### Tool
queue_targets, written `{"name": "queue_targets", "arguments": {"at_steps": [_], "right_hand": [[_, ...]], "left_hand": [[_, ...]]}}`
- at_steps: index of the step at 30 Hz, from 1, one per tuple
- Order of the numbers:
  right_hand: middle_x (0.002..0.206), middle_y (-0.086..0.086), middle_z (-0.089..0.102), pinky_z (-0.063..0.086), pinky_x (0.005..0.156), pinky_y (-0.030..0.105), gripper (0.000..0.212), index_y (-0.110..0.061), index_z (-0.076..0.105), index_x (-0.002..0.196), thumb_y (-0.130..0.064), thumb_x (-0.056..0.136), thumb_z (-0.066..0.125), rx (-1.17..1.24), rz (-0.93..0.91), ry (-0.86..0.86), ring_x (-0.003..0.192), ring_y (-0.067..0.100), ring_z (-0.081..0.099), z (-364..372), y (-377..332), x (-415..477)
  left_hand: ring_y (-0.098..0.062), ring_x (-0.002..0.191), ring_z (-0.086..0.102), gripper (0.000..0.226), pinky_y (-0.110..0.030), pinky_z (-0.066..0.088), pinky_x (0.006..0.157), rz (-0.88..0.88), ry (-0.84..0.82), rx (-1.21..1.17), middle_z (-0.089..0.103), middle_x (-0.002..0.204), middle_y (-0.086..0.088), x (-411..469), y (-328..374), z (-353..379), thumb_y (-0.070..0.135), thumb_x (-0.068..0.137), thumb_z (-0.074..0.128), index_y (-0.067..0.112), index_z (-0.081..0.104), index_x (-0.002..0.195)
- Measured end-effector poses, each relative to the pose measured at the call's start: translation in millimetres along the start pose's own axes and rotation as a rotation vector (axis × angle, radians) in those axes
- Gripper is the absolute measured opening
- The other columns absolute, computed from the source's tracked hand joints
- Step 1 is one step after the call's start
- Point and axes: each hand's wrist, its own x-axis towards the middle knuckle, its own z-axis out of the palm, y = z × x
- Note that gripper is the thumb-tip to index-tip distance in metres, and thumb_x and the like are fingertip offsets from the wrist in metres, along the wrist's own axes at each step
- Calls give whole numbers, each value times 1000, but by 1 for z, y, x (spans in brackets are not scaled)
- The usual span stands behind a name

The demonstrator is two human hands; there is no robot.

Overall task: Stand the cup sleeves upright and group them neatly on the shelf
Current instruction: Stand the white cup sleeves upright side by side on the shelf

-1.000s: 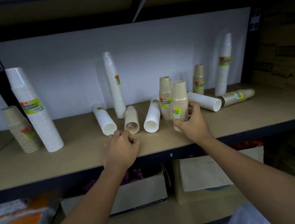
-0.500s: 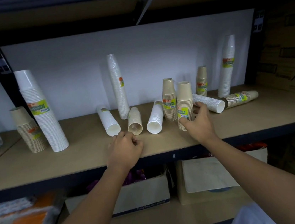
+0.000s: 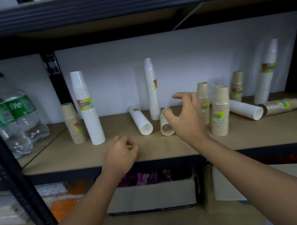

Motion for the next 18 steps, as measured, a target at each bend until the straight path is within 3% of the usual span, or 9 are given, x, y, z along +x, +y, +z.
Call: {"name": "queue_targets", "arguments": {"at_steps": [3,7,9,13,18], "right_hand": [[117,-4,49,47,89,34,36,-22,58,114,-39,83,65,27,108,-235,104,17,56,37,-14,2],[111,-1,57,48,84,35,28,-26,62,102,-45,82,59,-77,161,-410,100,21,58,86,-15,17],[113,5,58,44,81,31,32,-21,63,107,-43,84,60,-110,199,-468,101,25,59,108,-12,24],[124,13,54,45,97,38,48,-14,58,124,-45,88,57,-178,274,-534,115,35,55,166,1,44],[136,17,46,40,101,42,56,-13,45,137,-47,93,49,-293,358,-566,125,40,48,172,7,55]], "left_hand": [[-17,88,55,12,-37,49,79,-17,24,45,55,92,3,4,-19,-13,34,85,62,22,63,82],[-23,93,55,15,-38,49,84,-88,-10,95,56,100,-2,14,-45,-20,33,85,61,18,64,87],[-22,93,55,18,-37,49,84,-114,-44,121,55,103,-2,19,-55,-21,34,87,60,17,65,90],[-26,96,55,17,-41,49,86,-142,-37,152,56,99,-2,50,-87,-11,37,83,59,20,64,84],[-26,96,53,19,-36,47,83,-89,20,191,58,96,-2,52,-80,-9,36,82,59,19,67,83]]}}
